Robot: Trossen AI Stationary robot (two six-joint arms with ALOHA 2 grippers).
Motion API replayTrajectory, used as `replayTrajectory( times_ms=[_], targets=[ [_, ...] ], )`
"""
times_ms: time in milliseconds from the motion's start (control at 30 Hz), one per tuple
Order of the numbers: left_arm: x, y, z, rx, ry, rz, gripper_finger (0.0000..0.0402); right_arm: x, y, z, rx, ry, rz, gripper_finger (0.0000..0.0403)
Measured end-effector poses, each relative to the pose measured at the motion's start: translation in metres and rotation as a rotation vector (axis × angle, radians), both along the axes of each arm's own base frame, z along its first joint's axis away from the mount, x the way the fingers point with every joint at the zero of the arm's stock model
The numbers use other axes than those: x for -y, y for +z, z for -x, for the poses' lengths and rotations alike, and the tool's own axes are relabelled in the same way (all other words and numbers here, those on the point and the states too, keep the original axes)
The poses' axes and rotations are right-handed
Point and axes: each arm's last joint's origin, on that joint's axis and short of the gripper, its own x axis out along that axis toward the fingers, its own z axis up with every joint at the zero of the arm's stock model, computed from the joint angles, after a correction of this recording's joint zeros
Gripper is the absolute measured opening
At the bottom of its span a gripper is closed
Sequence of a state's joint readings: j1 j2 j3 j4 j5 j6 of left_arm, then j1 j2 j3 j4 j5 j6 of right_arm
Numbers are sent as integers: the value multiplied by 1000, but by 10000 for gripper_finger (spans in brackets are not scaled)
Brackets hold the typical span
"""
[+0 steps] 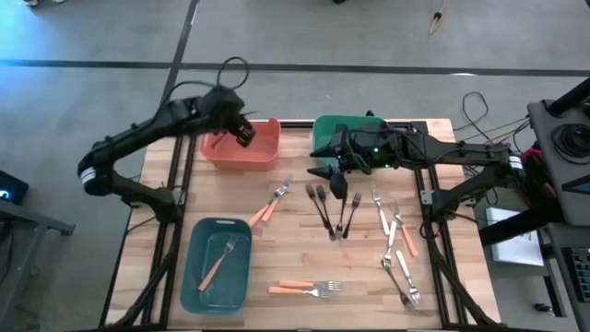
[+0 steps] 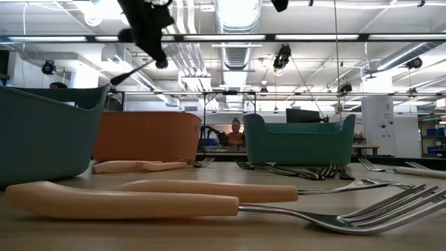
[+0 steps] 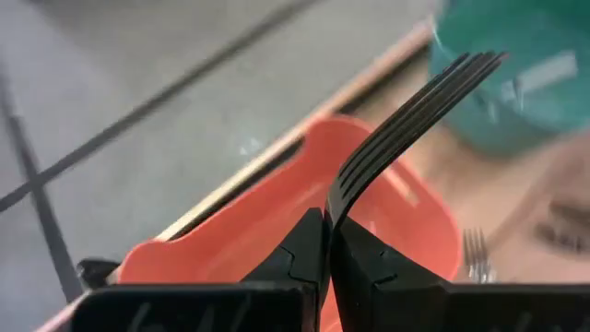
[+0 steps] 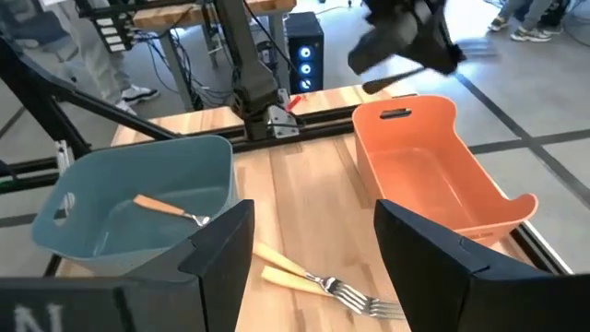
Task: Sort silverware by color (type)
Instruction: Put the black fork into the orange bin
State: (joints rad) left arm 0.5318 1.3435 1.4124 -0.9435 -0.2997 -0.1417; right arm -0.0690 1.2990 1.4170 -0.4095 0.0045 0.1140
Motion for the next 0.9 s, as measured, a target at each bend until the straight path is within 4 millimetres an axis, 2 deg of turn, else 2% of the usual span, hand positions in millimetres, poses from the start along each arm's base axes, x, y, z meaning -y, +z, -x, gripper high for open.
replayTrajectory(
  times_ms=[233,400,533,900],
  targets=[
    [-44,-24,-11,-239,-207,-5,0,11,-8,-7,-28,-49,1,215],
    [-59,-40,-14,-373,-376,8,0,25,-12,-9,-39,-103,-10,215],
    [-69,-56,-11,-458,-411,54,0,39,-13,-8,-42,-148,-11,215],
    [-83,-88,-26,-392,-546,197,0,74,-13,1,-35,-277,-44,215]
  ],
)
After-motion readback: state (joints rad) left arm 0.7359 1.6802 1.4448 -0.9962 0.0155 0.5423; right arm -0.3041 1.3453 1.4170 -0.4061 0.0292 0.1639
